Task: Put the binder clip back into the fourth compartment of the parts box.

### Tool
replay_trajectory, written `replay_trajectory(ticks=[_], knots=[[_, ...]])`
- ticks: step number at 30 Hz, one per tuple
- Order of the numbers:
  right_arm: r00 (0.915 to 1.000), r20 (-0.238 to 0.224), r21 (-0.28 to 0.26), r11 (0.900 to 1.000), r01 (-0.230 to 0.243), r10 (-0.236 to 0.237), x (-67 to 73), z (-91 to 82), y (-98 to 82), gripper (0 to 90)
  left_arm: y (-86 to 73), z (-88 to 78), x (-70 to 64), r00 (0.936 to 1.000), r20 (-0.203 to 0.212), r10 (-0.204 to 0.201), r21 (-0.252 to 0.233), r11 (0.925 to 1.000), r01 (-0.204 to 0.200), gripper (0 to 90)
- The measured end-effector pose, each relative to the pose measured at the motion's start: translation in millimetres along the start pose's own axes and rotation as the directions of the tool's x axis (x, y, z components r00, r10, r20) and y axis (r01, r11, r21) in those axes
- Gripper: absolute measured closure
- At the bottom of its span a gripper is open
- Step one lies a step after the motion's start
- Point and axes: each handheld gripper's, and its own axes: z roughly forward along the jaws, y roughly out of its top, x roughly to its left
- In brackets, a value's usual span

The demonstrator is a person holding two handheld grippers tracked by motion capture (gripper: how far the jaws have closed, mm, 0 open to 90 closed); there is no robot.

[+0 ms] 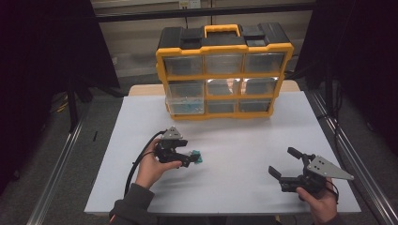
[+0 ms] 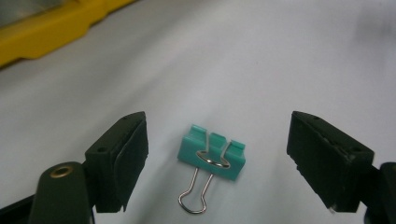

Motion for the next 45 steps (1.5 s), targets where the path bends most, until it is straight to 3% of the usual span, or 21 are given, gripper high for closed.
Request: replay_trajectory(ticks=[3,9,19,25,27,33,42,43,44,45], knots=[[1.0000,0.001,-0.001,1.000,-0.003,0.003,0.3,0.1,0.3,1.2,-2.4,10.1,1.1,0.9998,0.003,0.021,0.033,0.9992,-0.021,25.0],[1.0000,0.001,-0.003,1.000,0.001,-0.001,-0.5,0.0,-0.1,1.2,-5.7,20.7,2.8,0.9988,0.014,0.046,0.041,0.9981,-0.046,29.9],[1.0000,-0.004,0.004,1.000,0.001,-0.001,0.0,-0.1,0.0,1.3,-10.0,27.7,2.0,0.9953,0.025,0.093,0.081,0.9922,-0.095,40.2],[1.0000,-0.001,0.000,1.000,0.004,-0.004,-0.5,0.2,-0.1,1.3,-9.4,23.7,0.6,0.9964,0.030,0.079,0.089,0.9927,-0.082,48.8],[1.0000,-0.002,0.004,1.000,0.001,-0.001,-0.2,0.0,0.0,1.2,-7.9,20.8,0.6,0.9981,0.042,0.045,0.066,0.9967,-0.048,50.0],[1.0000,-0.001,0.003,1.000,0.003,-0.003,0.3,0.8,0.1,1.3,-3.1,7.9,4.8,0.9982,0.057,-0.021,0.038,0.9991,0.019,50.1],[1.0000,-0.007,0.007,1.000,0.004,-0.004,0.5,3.1,0.2,1.3,16.2,-22.8,8.9,0.9966,0.053,-0.064,-0.001,0.9979,0.064,50.1],[1.0000,-0.008,0.006,1.000,0.005,-0.005,0.3,3.4,0.2,1.3,19.4,-25.2,7.1,0.9975,0.024,-0.067,-0.014,0.9976,0.067,50.1],[1.0000,-0.006,0.006,1.000,0.006,-0.005,0.3,3.7,0.2,1.3,23.1,-28.5,8.1,0.9954,0.064,-0.071,-0.015,0.9973,0.072,50.1],[1.0000,0.000,0.005,1.000,-0.003,0.003,0.7,4.0,0.3,1.3,27.5,-32.0,8.0,0.9951,0.068,-0.072,-0.012,0.9973,0.073,50.1]])
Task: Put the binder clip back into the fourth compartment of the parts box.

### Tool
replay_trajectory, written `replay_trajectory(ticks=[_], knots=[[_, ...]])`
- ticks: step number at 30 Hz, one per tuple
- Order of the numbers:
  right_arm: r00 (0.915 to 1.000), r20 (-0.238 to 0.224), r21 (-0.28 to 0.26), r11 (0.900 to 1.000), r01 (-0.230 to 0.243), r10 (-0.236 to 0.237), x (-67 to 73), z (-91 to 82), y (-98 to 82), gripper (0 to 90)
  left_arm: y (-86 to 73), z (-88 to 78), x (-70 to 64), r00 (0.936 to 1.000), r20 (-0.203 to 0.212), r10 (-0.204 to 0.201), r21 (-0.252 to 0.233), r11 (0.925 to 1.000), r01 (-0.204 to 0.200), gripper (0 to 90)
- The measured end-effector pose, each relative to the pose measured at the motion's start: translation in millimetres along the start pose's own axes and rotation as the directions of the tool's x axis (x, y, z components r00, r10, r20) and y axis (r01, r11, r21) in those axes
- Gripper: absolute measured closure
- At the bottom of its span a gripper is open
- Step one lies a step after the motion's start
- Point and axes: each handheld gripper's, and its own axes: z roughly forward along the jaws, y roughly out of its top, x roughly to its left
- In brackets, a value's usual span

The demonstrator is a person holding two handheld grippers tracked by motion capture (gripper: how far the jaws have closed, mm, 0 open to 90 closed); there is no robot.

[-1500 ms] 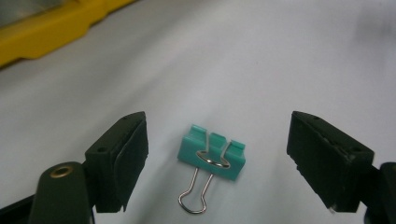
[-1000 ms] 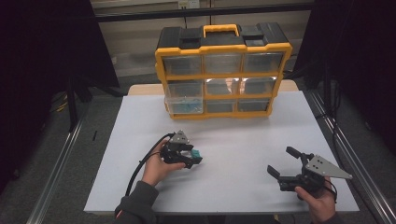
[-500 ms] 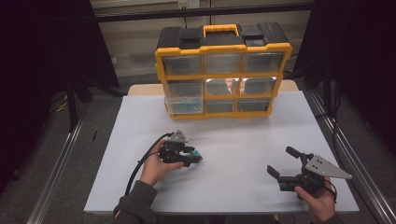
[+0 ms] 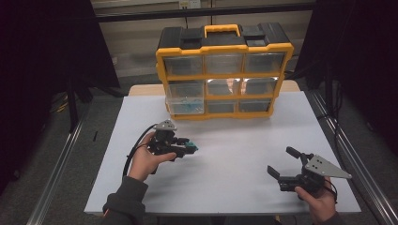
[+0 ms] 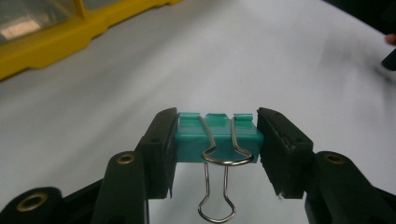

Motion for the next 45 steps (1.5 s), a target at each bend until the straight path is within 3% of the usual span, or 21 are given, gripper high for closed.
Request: replay_trajectory(ticks=[5,6,7,10,13,16,26,34,37,38,39,40,41,43,44,45], knots=[[0.9999,-0.004,0.007,1.000,0.016,-0.016,-0.5,0.6,-0.4,1.2,28.9,-19.1,-4.0,0.9996,-0.027,0.003,-0.022,0.9998,-0.004,50.1],[0.9999,-0.006,0.006,1.000,0.013,-0.013,-0.4,-0.2,-0.2,1.2,42.7,-27.4,-4.7,0.9992,-0.040,0.004,-0.030,0.9995,-0.006,50.1],[0.9999,-0.006,0.006,1.000,0.013,-0.013,-0.4,-0.2,-0.2,1.2,42.7,-27.4,-4.7,0.9992,-0.040,0.004,-0.030,0.9995,-0.006,50.1],[1.0000,0.001,0.002,1.000,0.003,-0.003,-0.4,-1.6,-0.2,1.2,63.4,-39.3,-3.7,0.9993,-0.037,-0.006,-0.047,0.9989,0.004,50.1],[1.0000,0.001,0.001,1.000,0.006,-0.006,-0.8,-1.1,-0.1,1.2,83.0,-49.5,-0.6,0.9972,-0.075,0.003,-0.045,0.9990,-0.007,50.1],[0.9999,-0.004,0.007,1.000,0.013,-0.013,-0.5,-0.4,-0.1,1.2,99.6,-57.7,2.9,0.9957,-0.092,-0.009,-0.076,0.9971,0.002,50.1],[1.0000,0.000,0.000,1.000,0.004,-0.004,-0.3,-0.6,0.0,1.2,137.2,-59.9,21.3,0.9841,-0.177,-0.013,-0.093,0.9957,-0.004,50.1],[1.0000,-0.006,0.001,1.000,0.007,-0.007,-0.7,-1.3,0.0,1.1,147.9,-51.9,42.8,0.9744,-0.223,-0.025,-0.118,0.9931,-0.001,50.1],[0.9999,-0.006,-0.001,1.000,0.009,-0.009,-0.7,-1.4,0.0,1.1,147.2,-49.1,46.5,0.9669,-0.255,-0.001,-0.108,0.9938,-0.027,50.0],[0.9999,-0.008,-0.002,1.000,0.009,-0.009,-0.6,-1.5,0.1,1.1,146.3,-48.0,47.9,0.9698,-0.244,0.008,-0.106,0.9937,-0.035,50.0],[0.9999,-0.007,-0.003,1.000,0.008,-0.008,-0.6,-1.6,0.1,1.1,145.7,-47.7,47.6,0.9673,-0.253,0.013,-0.095,0.9947,-0.038,49.9],[0.9999,-0.009,-0.003,1.000,0.008,-0.008,-0.6,-1.6,0.1,1.1,144.5,-47.5,48.0,0.9665,-0.257,0.007,-0.124,0.9914,-0.040,41.4],[0.9999,-0.009,-0.003,1.000,0.008,-0.008,-0.6,-1.6,0.1,1.1,144.5,-47.5,48.0,0.9665,-0.257,0.007,-0.124,0.9914,-0.040,38.4],[0.9999,-0.011,-0.004,1.000,0.008,-0.008,-0.3,-1.2,0.2,1.1,143.3,-49.4,47.2,0.9704,-0.241,-0.007,-0.145,0.9889,-0.029,37.7],[0.9999,-0.009,-0.002,1.000,0.008,-0.008,-0.3,-1.4,0.2,1.1,142.5,-50.8,45.8,0.9693,-0.246,-0.012,-0.149,0.9886,-0.025,34.2],[0.9999,-0.009,-0.002,1.000,0.007,-0.007,-0.1,-1.4,0.1,1.1,141.2,-51.7,45.4,0.9734,-0.229,-0.010,-0.161,0.9866,-0.028,31.3]])
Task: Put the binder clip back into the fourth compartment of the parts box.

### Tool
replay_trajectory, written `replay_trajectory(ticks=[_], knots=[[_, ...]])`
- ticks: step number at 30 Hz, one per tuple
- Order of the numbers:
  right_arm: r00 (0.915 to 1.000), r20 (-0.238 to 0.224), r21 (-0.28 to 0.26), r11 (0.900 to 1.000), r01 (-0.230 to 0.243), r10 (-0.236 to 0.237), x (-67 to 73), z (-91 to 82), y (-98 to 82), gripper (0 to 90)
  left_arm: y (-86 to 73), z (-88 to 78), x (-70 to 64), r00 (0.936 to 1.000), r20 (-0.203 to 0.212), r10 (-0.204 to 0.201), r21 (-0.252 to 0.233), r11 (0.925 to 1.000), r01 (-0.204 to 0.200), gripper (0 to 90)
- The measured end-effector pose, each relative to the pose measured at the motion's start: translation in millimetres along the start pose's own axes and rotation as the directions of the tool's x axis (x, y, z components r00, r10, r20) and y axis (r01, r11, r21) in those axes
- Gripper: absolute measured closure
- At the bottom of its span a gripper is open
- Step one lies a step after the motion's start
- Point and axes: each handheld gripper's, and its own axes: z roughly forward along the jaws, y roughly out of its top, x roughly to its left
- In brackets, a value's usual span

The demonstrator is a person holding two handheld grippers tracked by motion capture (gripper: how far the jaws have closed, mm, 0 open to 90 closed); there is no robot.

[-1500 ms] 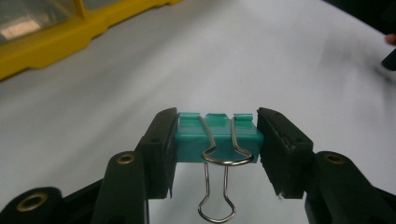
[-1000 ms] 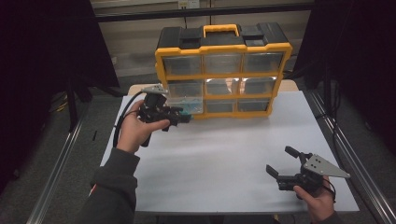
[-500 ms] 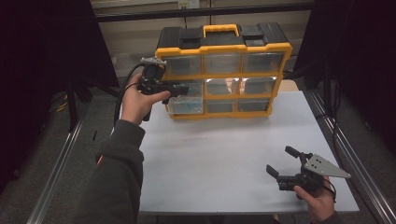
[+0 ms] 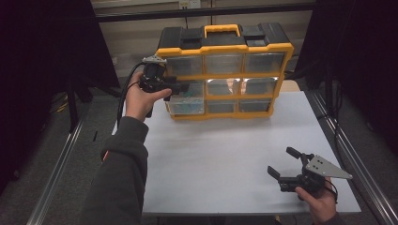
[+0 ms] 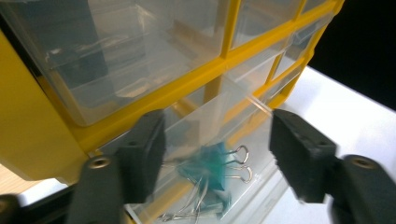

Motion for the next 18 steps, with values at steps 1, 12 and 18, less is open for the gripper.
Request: replay_trajectory(ticks=[1,12,18], knots=[[1.0000,-0.002,0.001,1.000,0.005,-0.005,-0.3,-0.2,0.0,1.2,-1.4,-1.9,-1.3,1.0000,0.002,0.000,-0.006,1.0000,0.000,30.4],[1.0000,0.002,0.003,1.000,0.004,-0.004,0.5,1.2,0.0,1.2,-40.5,-30.1,-16.7,0.9997,0.024,-0.005,-0.090,0.9959,0.007,16.4],[1.0000,0.006,0.003,1.000,0.001,-0.001,0.8,1.4,0.0,1.2,-61.2,-36.9,-25.6,0.9991,0.041,-0.009,-0.110,0.9939,0.013,15.4]])
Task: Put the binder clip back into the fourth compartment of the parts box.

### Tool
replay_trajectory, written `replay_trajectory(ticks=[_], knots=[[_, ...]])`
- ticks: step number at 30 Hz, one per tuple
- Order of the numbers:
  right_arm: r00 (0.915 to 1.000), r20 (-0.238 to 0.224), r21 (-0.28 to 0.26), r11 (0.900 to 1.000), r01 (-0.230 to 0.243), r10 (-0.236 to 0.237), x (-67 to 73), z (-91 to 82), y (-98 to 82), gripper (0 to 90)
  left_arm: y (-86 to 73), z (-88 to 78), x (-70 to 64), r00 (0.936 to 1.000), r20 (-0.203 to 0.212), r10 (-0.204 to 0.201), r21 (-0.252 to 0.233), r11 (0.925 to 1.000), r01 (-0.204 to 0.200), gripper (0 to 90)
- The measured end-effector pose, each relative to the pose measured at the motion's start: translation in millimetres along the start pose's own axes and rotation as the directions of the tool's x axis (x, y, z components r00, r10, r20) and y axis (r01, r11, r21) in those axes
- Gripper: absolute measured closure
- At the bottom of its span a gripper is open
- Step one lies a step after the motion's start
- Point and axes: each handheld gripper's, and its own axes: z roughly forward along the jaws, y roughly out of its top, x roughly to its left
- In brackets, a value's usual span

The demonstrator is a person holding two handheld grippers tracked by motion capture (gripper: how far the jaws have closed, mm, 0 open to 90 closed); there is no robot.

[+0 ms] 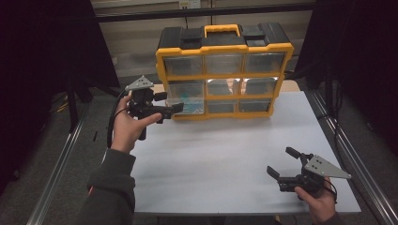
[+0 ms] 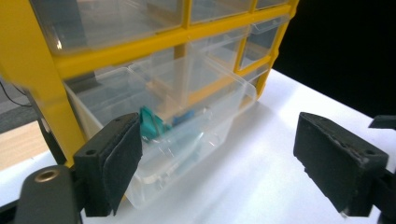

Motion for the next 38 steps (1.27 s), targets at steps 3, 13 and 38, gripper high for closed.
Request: replay_trajectory(ticks=[3,13,38], knots=[[1.0000,-0.003,-0.002,1.000,0.003,-0.003,-0.4,-0.7,0.0,1.2,-15.6,-6.2,-4.7,1.0000,0.008,0.005,-0.014,0.9999,-0.005,14.5],[1.0000,-0.003,0.000,1.000,0.006,-0.006,-0.4,-0.1,-0.1,1.2,-76.4,-24.1,-1.7,0.9988,0.014,-0.046,-0.043,0.9980,0.047,14.4],[1.0000,0.001,0.012,1.000,-0.006,0.006,-0.5,0.6,-1.6,0.9,-164.8,-61.0,-4.6,0.9983,-0.045,-0.038,-0.126,0.9915,0.032,8.9]])
